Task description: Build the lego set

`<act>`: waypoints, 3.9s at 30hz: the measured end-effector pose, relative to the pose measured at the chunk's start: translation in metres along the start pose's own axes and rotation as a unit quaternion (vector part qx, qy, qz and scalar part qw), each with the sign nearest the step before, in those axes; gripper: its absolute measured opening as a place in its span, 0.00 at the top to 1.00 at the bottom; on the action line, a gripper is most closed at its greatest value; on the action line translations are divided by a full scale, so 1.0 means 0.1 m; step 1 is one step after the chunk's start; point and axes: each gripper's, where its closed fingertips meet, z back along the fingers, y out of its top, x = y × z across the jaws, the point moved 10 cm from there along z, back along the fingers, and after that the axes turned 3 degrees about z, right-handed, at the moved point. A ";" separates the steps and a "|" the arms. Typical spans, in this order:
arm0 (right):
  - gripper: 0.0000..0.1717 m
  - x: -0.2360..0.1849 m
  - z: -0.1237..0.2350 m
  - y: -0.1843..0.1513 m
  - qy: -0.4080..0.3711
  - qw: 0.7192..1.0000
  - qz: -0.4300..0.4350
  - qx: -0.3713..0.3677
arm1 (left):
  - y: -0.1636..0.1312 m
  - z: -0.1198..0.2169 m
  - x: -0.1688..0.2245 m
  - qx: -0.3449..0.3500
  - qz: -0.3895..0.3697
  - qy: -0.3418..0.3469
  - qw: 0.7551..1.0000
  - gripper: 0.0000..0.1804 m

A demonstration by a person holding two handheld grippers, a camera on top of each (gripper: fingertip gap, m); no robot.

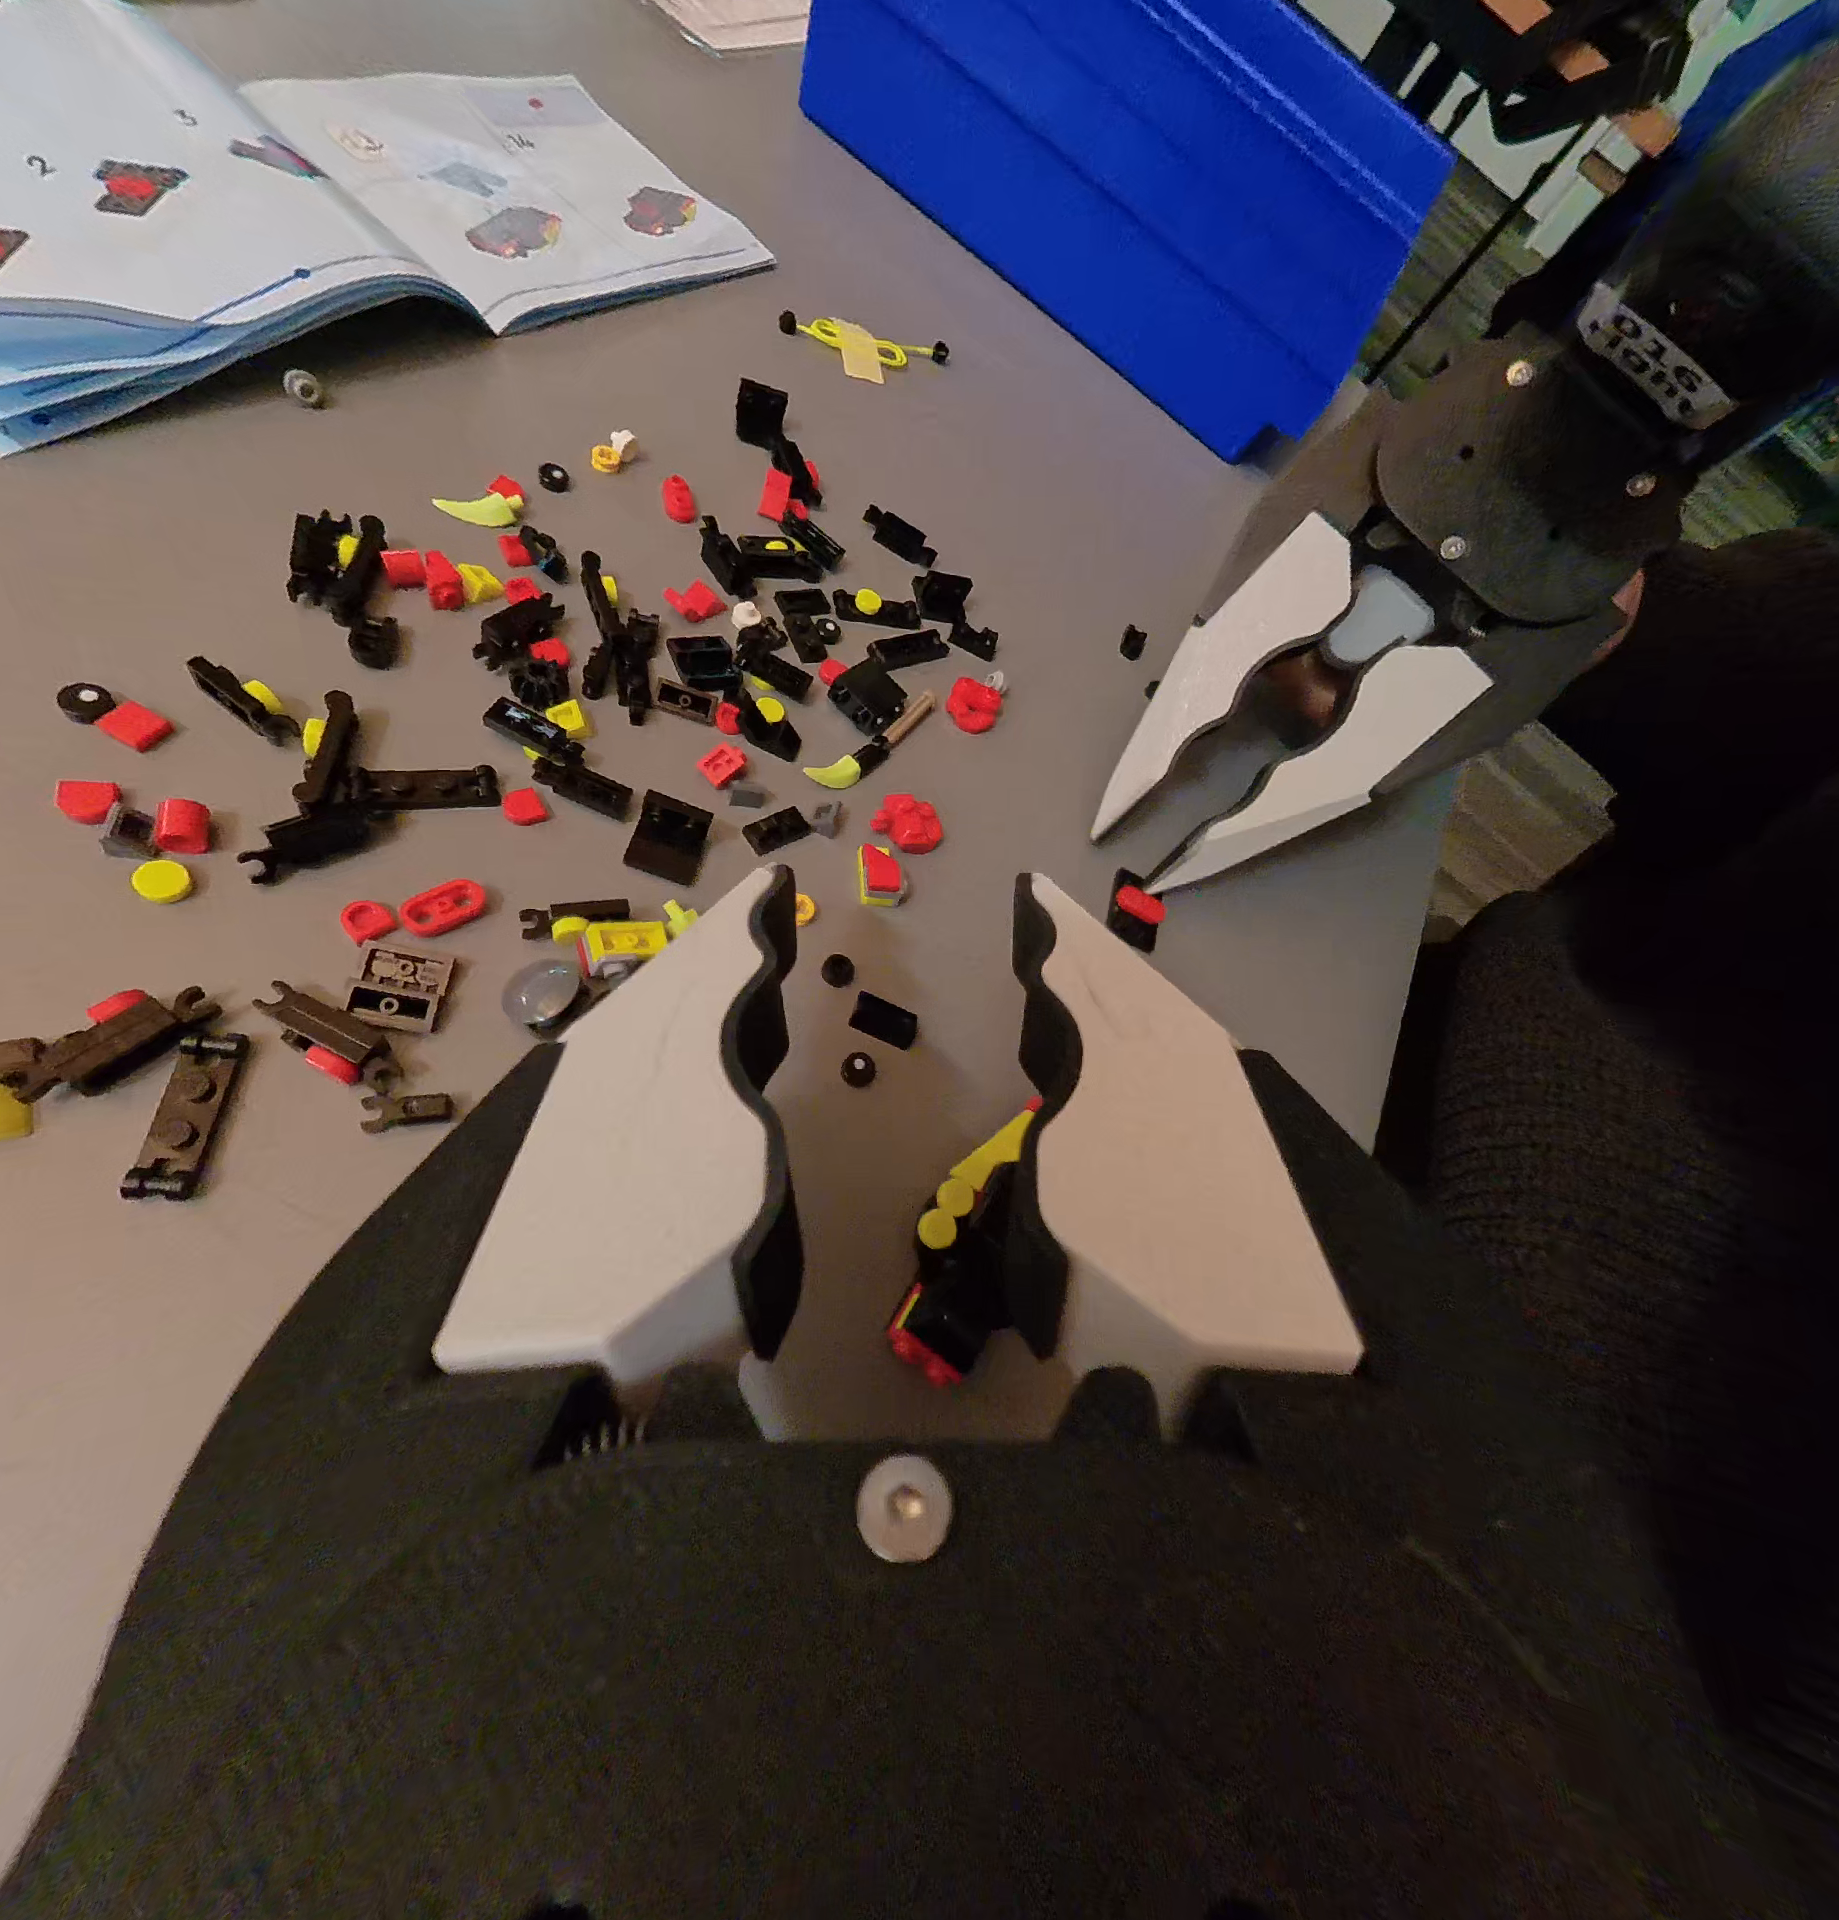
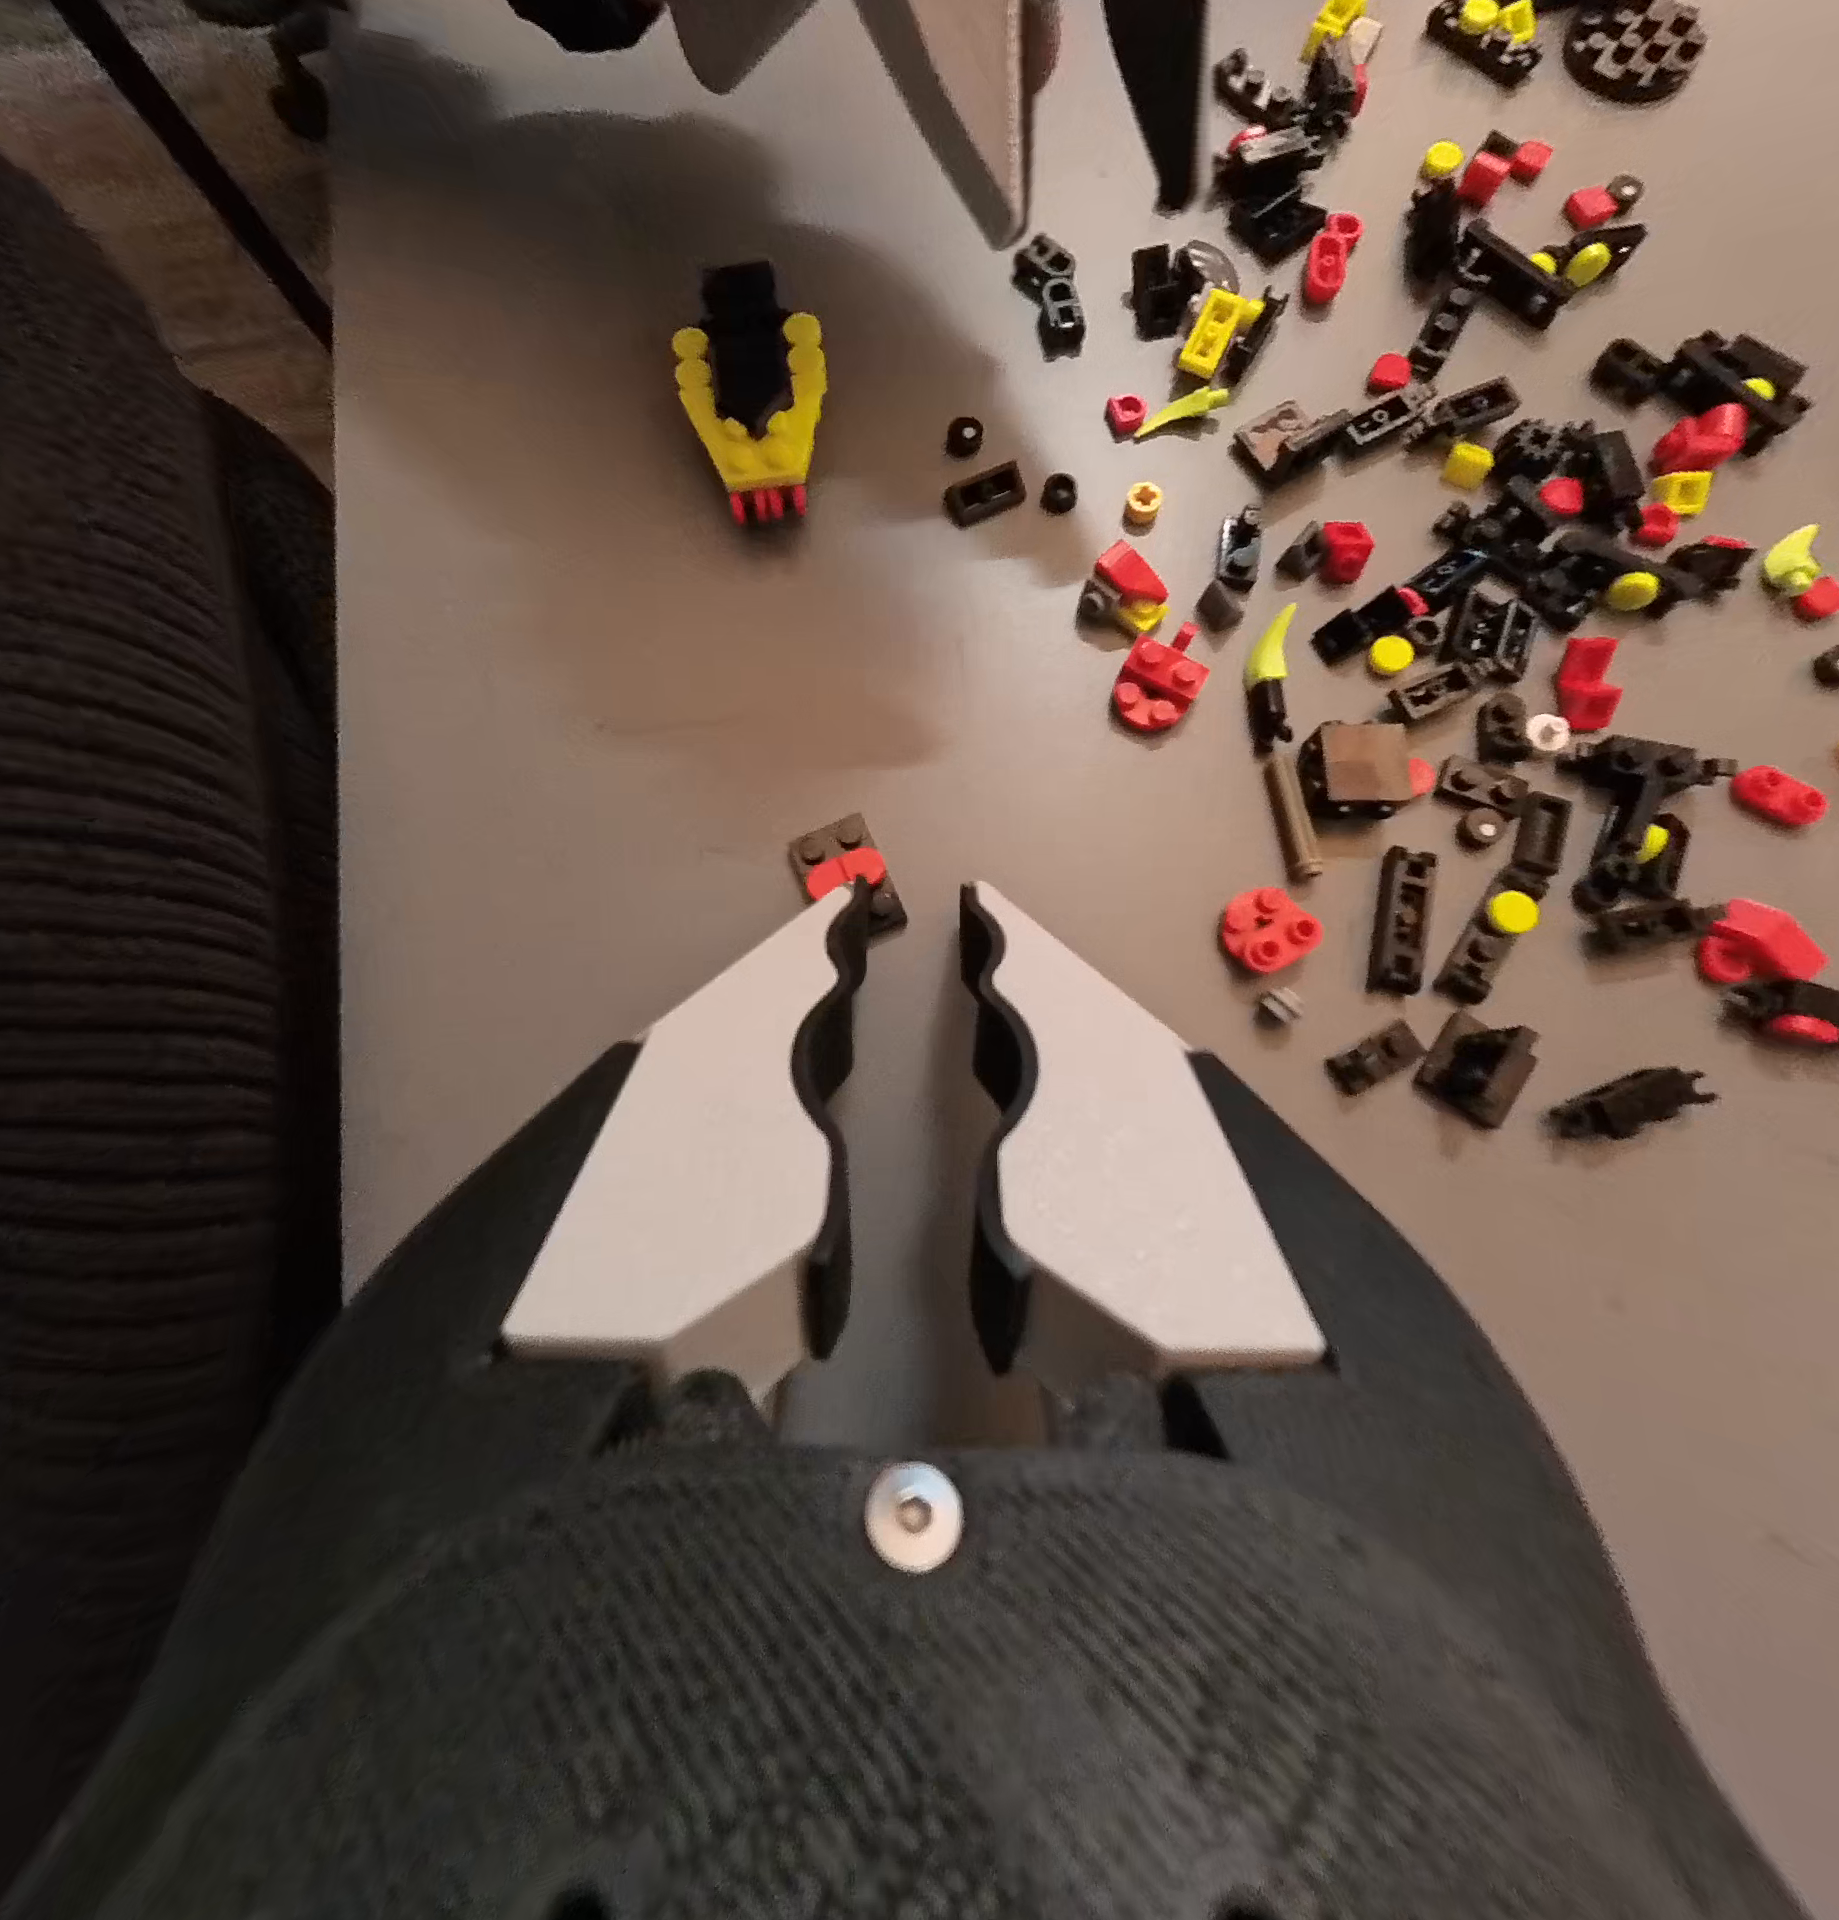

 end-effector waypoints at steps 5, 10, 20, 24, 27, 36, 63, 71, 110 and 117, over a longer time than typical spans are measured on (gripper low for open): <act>0.92 0.07 0.08 -0.01 -0.034 0.999 -0.013 0.006 | -0.02 -0.02 0.08 -0.005 -0.010 -0.010 1.000 0.78; 0.88 0.04 0.15 -0.02 0.014 0.999 -0.026 0.040 | -0.04 -0.15 0.24 -0.025 -0.015 -0.047 0.998 0.78; 0.87 0.01 0.03 -0.04 -0.013 1.000 0.009 -0.020 | -0.17 -0.67 0.69 -0.127 -0.035 -0.076 0.988 0.71; 0.87 0.02 0.03 -0.04 -0.023 1.000 0.005 -0.022 | -0.22 -0.75 0.69 -0.146 -0.039 -0.060 0.987 0.70; 0.90 0.04 0.03 -0.04 -0.046 0.999 0.003 -0.026 | -0.25 -0.77 0.72 -0.155 -0.031 -0.074 0.985 0.70; 0.91 0.34 0.78 -0.39 -0.149 0.986 -0.073 0.001 | -0.22 -0.71 0.70 -0.132 -0.040 -0.065 0.988 0.72; 0.87 0.09 0.52 -0.44 -0.074 0.970 -0.228 -0.048 | -0.24 -0.79 0.67 -0.141 -0.016 -0.091 0.986 0.72; 0.86 0.13 0.40 -0.34 -0.085 0.974 -0.204 -0.042 | -0.24 -0.79 0.66 -0.139 -0.016 -0.093 0.986 0.72; 0.96 0.23 0.42 -0.39 0.003 1.000 0.009 -0.002 | -0.25 -0.74 0.65 -0.141 -0.022 -0.093 0.985 0.73; 0.96 0.14 0.33 -0.14 -0.015 0.999 -0.031 0.011 | -0.21 -0.72 0.64 -0.126 -0.033 -0.082 0.988 0.74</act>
